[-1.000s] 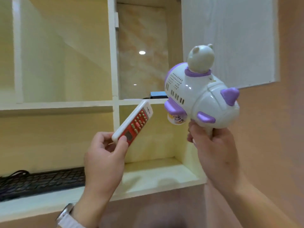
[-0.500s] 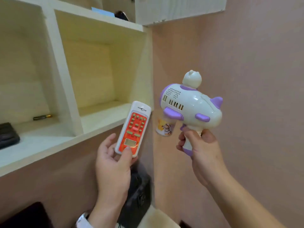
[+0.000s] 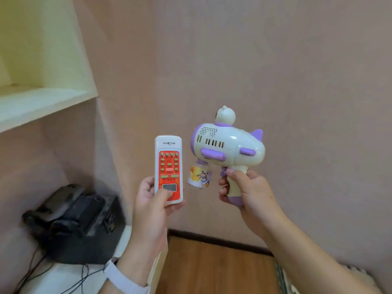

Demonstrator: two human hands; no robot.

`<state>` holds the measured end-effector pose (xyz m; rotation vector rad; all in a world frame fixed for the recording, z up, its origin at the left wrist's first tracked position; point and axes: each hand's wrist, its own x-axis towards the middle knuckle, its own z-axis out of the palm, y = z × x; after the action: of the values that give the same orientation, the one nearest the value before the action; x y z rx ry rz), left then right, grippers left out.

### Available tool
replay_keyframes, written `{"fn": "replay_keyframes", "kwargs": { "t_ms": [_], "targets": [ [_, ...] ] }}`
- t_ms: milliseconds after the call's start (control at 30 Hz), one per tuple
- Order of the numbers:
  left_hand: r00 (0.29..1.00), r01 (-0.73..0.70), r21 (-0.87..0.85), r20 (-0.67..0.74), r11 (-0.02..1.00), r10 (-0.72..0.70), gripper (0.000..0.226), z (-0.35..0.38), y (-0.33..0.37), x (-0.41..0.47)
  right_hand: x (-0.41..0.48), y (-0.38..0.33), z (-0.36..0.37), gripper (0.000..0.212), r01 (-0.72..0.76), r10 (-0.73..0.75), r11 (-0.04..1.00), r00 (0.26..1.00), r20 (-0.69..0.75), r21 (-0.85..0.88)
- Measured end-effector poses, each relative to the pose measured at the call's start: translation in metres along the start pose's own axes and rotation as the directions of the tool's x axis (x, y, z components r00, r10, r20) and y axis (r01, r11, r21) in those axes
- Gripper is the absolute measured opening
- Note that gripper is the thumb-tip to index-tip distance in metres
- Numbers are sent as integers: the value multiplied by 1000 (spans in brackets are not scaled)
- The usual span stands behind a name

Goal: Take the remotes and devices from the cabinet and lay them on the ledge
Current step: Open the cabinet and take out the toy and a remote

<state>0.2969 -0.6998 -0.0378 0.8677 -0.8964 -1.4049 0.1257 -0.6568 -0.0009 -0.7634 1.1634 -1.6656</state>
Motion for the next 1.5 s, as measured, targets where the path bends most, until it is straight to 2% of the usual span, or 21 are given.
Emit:
{"fn": "replay_keyframes", "kwargs": {
  "t_ms": [233, 500, 600, 700, 967, 1100, 1233, 1367, 1500],
  "targets": [
    [968, 151, -7, 201, 988, -147, 23, 67, -43, -73, -85, -24, -111, 4, 62, -63, 998, 970, -235, -13],
    [848, 284, 104, 436, 953, -300, 24, 146, -94, -238, -263, -49, -247, 5, 154, -147, 988, 866, -479, -25],
    [771, 317, 161, 530, 935, -352, 25, 173, -109, -307, -336, -57, -289, 3, 204, -182, 979, 797, -577, -28],
    [662, 345, 229, 628, 910, -408, 25, 201, -120, -370, -408, -67, -321, 6, 234, -209, 971, 700, -682, -58],
    [343, 341, 356, 815, 870, -467, 25, 270, -144, -503, -557, -92, -375, 3, 348, -250, 931, 385, -888, -112],
    [227, 343, 397, 844, 851, -485, 25, 298, -160, -538, -592, -94, -395, 6, 353, -256, 922, 243, -936, -161],
    [139, 353, 432, 853, 830, -503, 26, 330, -184, -552, -596, -96, -422, 5, 308, -261, 929, 145, -954, -207],
    [81, 389, 461, 845, 798, -528, 26, 373, -216, -545, -573, -103, -459, 5, 266, -272, 934, 96, -958, -238],
    [60, 388, 490, 832, 780, -552, 25, 430, -252, -515, -519, -117, -512, 9, 201, -249, 952, 77, -965, -229]
  ]
}}
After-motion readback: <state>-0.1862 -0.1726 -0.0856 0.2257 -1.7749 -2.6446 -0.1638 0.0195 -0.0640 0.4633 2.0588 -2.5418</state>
